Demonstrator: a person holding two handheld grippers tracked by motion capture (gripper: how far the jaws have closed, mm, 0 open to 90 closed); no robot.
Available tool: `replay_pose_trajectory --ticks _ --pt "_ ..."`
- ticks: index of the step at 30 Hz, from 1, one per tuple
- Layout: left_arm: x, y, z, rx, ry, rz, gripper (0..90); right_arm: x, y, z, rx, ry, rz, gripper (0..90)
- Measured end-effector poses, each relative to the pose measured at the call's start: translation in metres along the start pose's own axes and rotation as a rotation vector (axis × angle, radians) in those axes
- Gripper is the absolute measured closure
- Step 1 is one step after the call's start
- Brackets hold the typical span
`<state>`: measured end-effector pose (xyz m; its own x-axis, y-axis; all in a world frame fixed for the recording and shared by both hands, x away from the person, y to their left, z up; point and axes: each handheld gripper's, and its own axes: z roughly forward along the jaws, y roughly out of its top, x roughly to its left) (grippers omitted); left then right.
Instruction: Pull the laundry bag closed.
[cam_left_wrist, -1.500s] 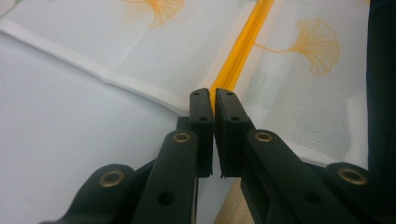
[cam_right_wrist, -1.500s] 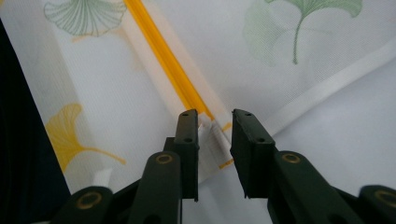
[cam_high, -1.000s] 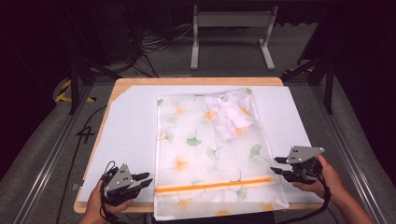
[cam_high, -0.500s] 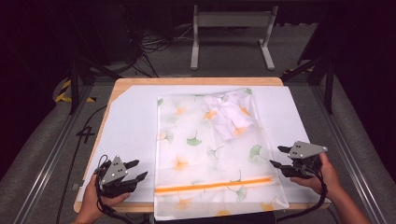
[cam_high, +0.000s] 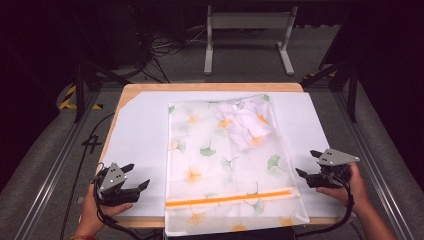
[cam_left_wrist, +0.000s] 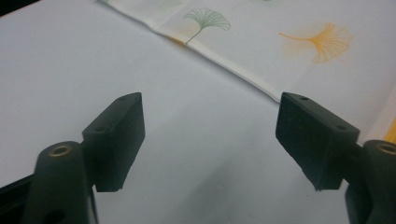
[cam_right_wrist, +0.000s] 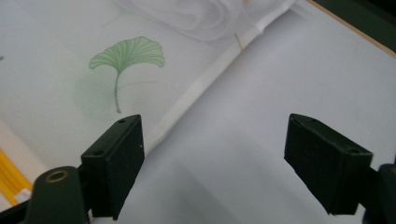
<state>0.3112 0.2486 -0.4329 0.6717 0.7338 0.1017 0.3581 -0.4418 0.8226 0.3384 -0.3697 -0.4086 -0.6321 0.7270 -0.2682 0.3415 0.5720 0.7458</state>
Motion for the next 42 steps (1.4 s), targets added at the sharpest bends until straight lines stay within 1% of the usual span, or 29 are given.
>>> replay_pose_trajectory --ticks 1,2,3,6,9,10,11,12,14,15,17,20,22,23,24,26,28,29,30,34,36,39,42 --pt "0.001 -0.001 0.000 -0.005 0.006 -0.011 23.5 -0.002 -0.002 0.000 -0.005 -0.008 0.012 19.8" --pt "0.003 -0.002 -0.001 -0.008 0.012 -0.009 22.4 -0.003 -0.004 0.000 -0.005 -0.014 0.018 19.1" --pt "0.005 -0.004 -0.002 -0.011 0.014 -0.017 21.6 -0.005 -0.006 0.000 -0.007 -0.022 0.021 18.6" --pt "0.011 -0.009 -0.004 -0.025 0.024 -0.045 17.9 -0.009 -0.012 0.001 -0.017 -0.041 0.056 17.2" --pt "0.018 -0.017 -0.009 -0.051 0.042 -0.079 16.0 -0.012 -0.018 -0.001 -0.042 -0.071 0.074 15.3" --pt "0.018 -0.017 -0.009 -0.051 0.042 -0.079 15.3 -0.013 -0.020 -0.001 -0.051 -0.081 0.084 14.5" --pt "0.021 -0.021 -0.011 -0.064 0.048 -0.112 14.8 -0.014 -0.021 -0.002 -0.058 -0.083 0.099 14.5" --pt "0.021 -0.021 -0.011 -0.064 0.048 -0.112 14.2 -0.014 -0.021 -0.002 -0.058 -0.083 0.099 14.5" --pt "0.022 -0.026 -0.014 -0.049 0.073 -0.128 13.4 -0.016 -0.028 -0.004 -0.064 -0.080 0.128 13.8" --pt "0.023 -0.027 -0.015 -0.054 0.075 -0.133 12.9 -0.016 -0.030 -0.004 -0.064 -0.077 0.131 13.6" --pt "0.024 -0.027 -0.016 -0.060 0.080 -0.139 12.3 -0.015 -0.035 -0.007 -0.075 -0.087 0.136 12.3" --pt "0.024 -0.028 -0.014 -0.055 0.081 -0.149 11.5 -0.015 -0.039 -0.012 -0.083 -0.109 0.146 11.5" --pt "0.024 -0.029 -0.014 -0.053 0.079 -0.146 11.2 -0.015 -0.042 -0.015 -0.100 -0.120 0.180 11.5" --pt "0.024 -0.029 -0.014 -0.053 0.079 -0.146 11.1 -0.015 -0.042 -0.015 -0.100 -0.120 0.180 11.5" --pt "0.024 -0.030 -0.014 -0.055 0.081 -0.150 10.6 -0.016 -0.043 -0.016 -0.100 -0.123 0.197 11.5" --pt "0.023 -0.031 -0.013 -0.052 0.087 -0.163 10.4 -0.016 -0.044 -0.016 -0.097 -0.128 0.198 11.5" --pt "0.022 -0.031 -0.013 -0.061 0.097 -0.167 10.1 -0.015 -0.045 -0.015 -0.085 -0.135 0.201 11.5" --pt "0.021 -0.031 -0.012 -0.067 0.094 -0.163 10.1 -0.014 -0.045 -0.015 -0.081 -0.137 0.202 11.4" --pt "0.021 -0.031 -0.012 -0.066 0.089 -0.170 10.1 -0.013 -0.046 -0.015 -0.081 -0.136 0.198 11.2" --pt "0.018 -0.029 -0.012 -0.079 0.079 -0.168 9.3 -0.010 -0.045 -0.016 -0.078 -0.148 0.186 11.2" --pt "0.018 -0.029 -0.012 -0.076 0.078 -0.166 9.2 -0.010 -0.045 -0.016 -0.074 -0.151 0.184 11.2" --pt "0.019 -0.029 -0.011 -0.072 0.079 -0.165 9.2 -0.008 -0.046 -0.015 -0.067 -0.152 0.167 11.2" --pt "0.019 -0.030 -0.009 -0.069 0.076 -0.176 9.2 -0.008 -0.046 -0.014 -0.069 -0.149 0.162 11.1"
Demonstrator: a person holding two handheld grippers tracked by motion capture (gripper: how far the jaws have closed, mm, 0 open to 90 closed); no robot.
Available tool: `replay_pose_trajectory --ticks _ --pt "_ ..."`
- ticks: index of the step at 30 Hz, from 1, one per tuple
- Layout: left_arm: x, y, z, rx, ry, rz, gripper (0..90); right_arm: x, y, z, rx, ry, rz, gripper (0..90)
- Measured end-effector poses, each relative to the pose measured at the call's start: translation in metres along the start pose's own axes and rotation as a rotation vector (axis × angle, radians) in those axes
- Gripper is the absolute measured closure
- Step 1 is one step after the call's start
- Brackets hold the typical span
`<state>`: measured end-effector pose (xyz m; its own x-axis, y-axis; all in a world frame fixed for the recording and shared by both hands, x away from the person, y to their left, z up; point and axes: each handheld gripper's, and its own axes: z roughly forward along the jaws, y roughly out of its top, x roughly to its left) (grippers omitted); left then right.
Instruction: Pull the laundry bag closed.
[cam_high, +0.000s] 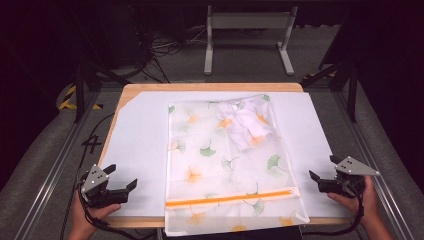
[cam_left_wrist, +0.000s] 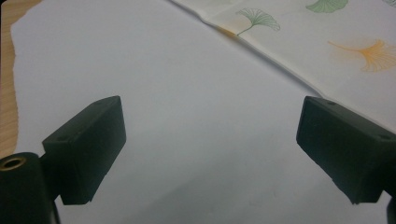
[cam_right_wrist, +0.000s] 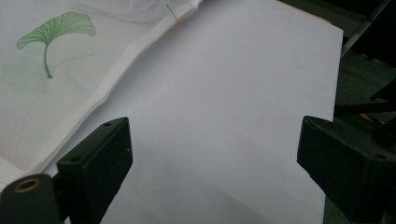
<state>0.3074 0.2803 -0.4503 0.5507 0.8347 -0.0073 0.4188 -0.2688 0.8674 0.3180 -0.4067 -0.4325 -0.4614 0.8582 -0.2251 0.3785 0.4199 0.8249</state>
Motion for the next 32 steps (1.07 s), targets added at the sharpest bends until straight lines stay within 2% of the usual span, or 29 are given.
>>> replay_pose_trajectory --ticks 5,10,26,32 --pt "-0.0017 0.0004 0.0015 0.014 0.006 0.014 9.5 0.0016 -0.0006 0.0015 0.016 -0.006 -0.017 11.2" --pt "-0.0032 0.0011 0.0017 0.017 0.004 0.028 9.5 0.0022 0.0004 0.0002 0.009 -0.004 -0.015 11.2" --pt "-0.0047 0.0027 0.0052 0.030 0.005 0.032 9.7 0.0035 0.0005 0.0012 0.011 0.009 -0.013 11.3" --pt "-0.0044 0.0041 0.0069 0.028 0.006 0.028 9.6 0.0024 0.0004 -0.0002 0.004 0.006 0.007 11.3"
